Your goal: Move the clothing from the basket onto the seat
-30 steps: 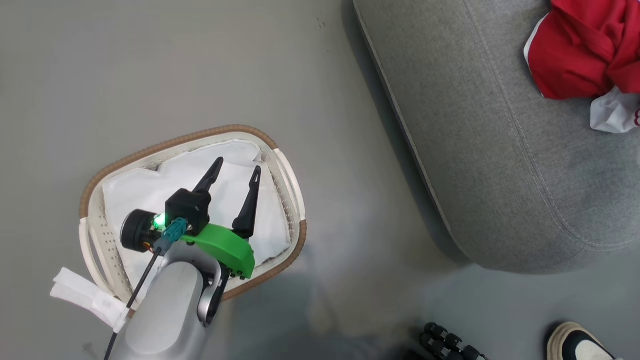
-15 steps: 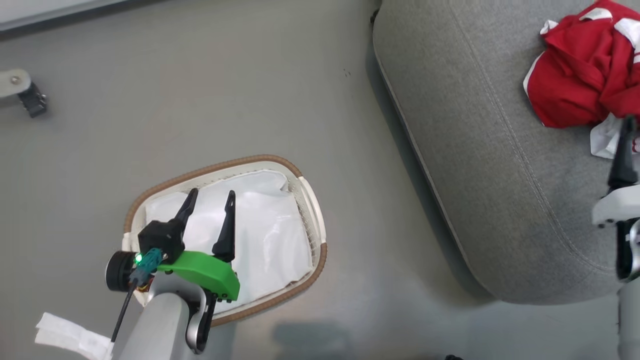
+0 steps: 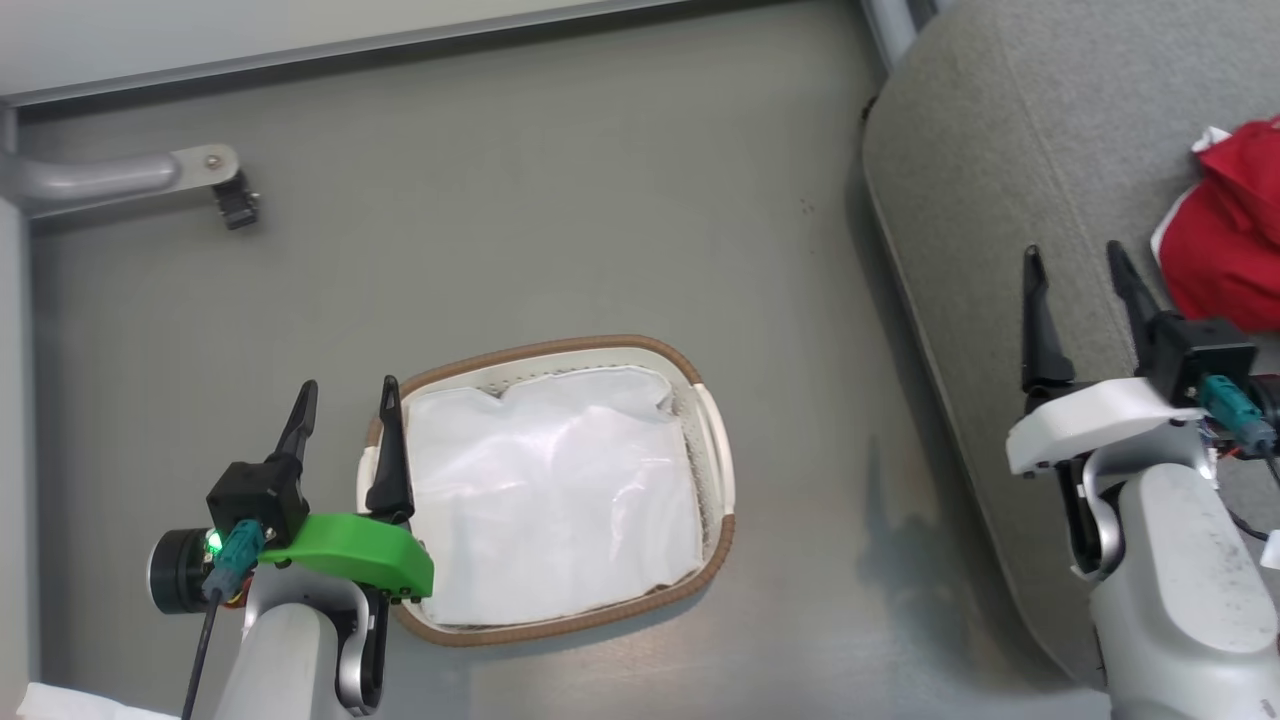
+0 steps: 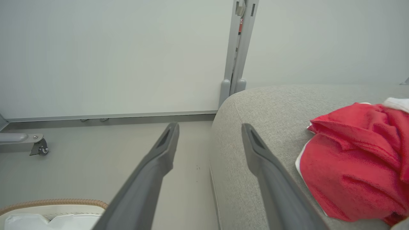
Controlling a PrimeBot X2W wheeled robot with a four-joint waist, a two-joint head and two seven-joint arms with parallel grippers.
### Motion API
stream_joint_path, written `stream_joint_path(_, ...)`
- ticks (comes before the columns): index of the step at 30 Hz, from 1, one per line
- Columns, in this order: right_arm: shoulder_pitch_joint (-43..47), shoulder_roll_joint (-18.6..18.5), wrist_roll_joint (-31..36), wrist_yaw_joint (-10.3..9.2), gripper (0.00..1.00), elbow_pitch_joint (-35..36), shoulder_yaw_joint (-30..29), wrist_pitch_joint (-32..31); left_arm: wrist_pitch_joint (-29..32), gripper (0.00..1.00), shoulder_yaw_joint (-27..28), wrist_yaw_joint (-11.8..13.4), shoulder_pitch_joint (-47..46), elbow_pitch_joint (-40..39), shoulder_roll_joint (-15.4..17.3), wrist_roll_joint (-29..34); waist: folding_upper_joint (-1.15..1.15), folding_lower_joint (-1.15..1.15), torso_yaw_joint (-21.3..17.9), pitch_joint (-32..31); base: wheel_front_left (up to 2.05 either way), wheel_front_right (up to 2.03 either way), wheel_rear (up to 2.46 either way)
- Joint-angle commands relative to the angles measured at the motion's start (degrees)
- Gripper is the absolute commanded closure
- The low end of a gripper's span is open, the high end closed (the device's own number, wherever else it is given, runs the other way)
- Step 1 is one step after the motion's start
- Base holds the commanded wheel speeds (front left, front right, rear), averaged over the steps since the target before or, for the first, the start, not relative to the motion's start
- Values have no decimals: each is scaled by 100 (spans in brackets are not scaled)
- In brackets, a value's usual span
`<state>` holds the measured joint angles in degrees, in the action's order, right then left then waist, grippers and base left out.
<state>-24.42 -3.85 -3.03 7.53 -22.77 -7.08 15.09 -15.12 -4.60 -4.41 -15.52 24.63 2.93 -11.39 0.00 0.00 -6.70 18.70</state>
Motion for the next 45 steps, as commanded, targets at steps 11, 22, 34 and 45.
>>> stream_joint_path(11, 244, 77, -70, -8, 0, -193, 536, 11, -3, 0, 38, 179, 427, -154, 2, -245, 0, 0, 548, -507, 0, 0, 0)
stream_joint_path(22, 692, 80, -317, -8, 0, -249, 811, 11, -4, 0, 30, 204, 808, -215, 3, -326, 0, 0, 541, -883, 0, 0, 0)
stream_joint_path(34, 1087, 80, -491, -8, 0, -274, 973, 11, -4, 0, -19, 181, 1188, -298, 3, -407, 0, 0, 598, -1245, 0, 0, 0)
stream_joint_path(45, 1190, 140, -1028, 0, 100, -438, 909, -196, 153, 100, 26, 117, 1229, -250, -26, -980, 0, 0, 623, -1381, 0, 0, 0)
